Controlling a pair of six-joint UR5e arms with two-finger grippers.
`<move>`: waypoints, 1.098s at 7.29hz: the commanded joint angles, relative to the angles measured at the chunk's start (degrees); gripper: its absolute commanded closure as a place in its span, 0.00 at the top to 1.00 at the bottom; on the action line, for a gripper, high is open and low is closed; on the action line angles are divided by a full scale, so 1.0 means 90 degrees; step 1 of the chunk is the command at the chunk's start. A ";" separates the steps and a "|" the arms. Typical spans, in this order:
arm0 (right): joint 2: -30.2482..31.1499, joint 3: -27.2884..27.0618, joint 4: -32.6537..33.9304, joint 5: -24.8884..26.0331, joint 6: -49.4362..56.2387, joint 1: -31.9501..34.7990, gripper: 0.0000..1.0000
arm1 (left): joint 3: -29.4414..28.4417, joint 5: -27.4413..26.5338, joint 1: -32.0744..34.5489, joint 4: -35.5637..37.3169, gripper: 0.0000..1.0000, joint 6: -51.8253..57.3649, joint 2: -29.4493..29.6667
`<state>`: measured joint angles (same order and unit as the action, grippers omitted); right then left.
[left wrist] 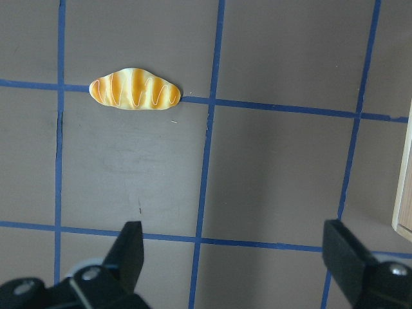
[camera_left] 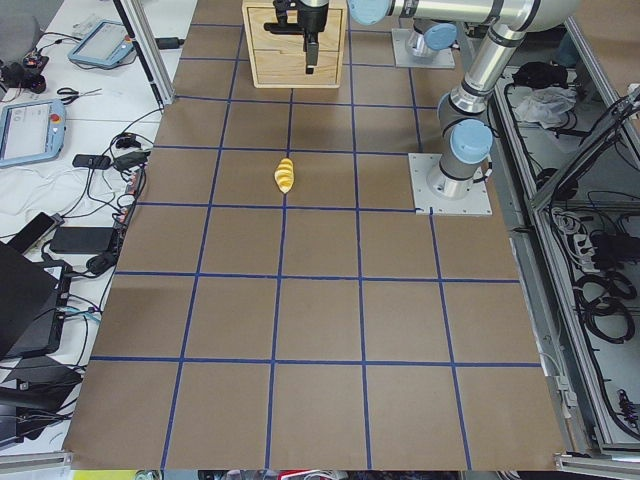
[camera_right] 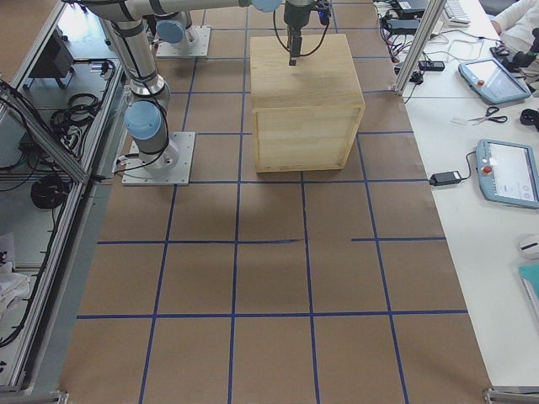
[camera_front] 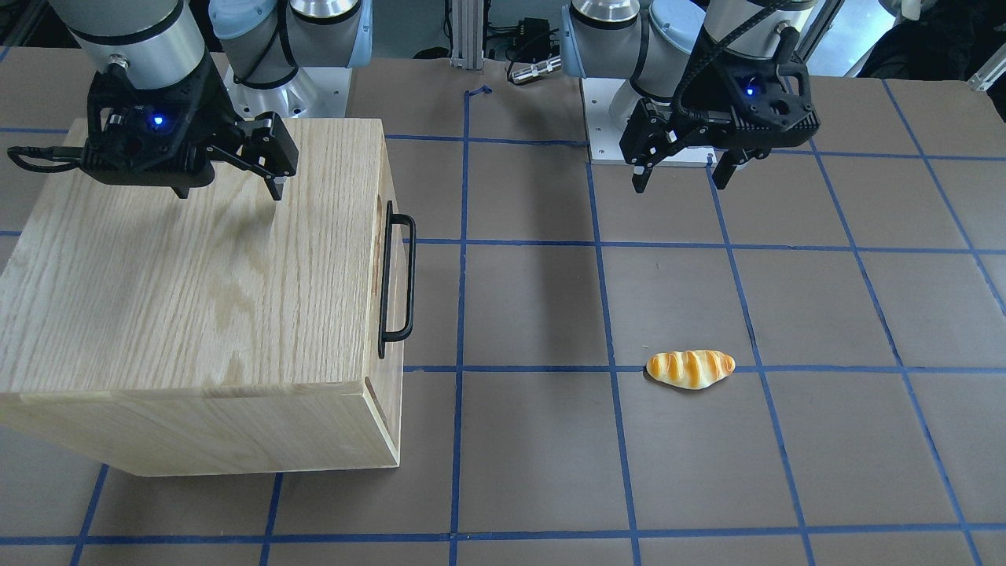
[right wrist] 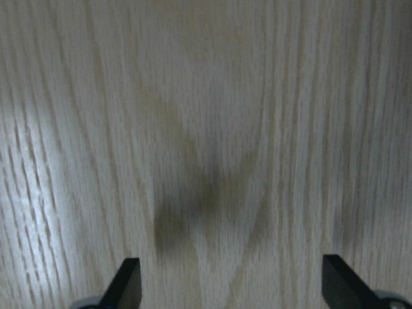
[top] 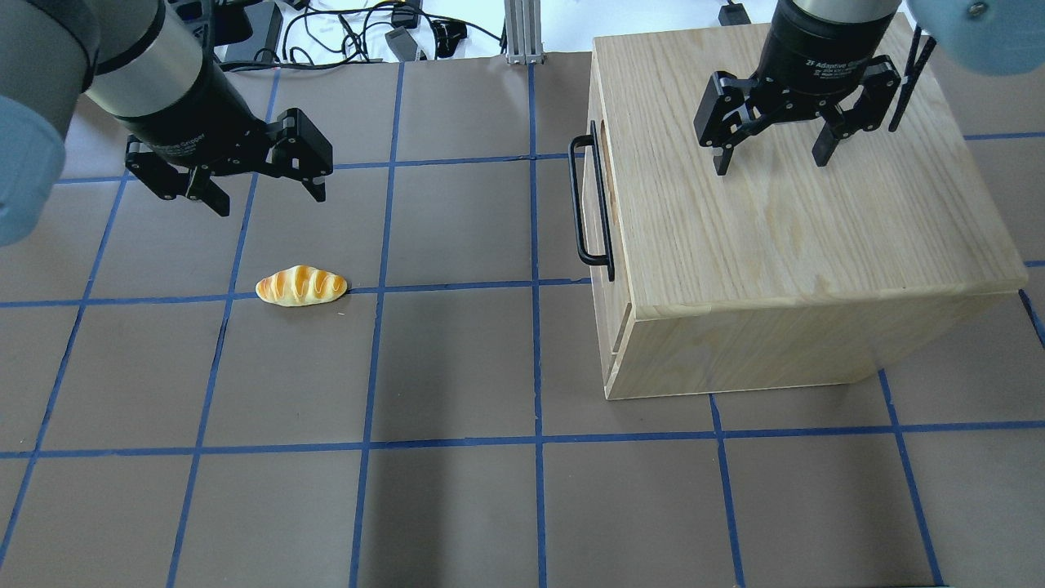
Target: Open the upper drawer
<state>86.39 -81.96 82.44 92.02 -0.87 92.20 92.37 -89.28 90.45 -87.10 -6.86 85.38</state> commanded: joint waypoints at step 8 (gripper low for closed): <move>0.0000 -0.0005 0.0000 0.0000 0.0000 0.0000 1.00 | 0.0010 0.0076 0.0028 -0.0010 1.00 -0.0010 -0.0014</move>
<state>86.40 -81.95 82.44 92.02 -0.88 92.20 92.52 -89.13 90.54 -87.22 -6.87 85.18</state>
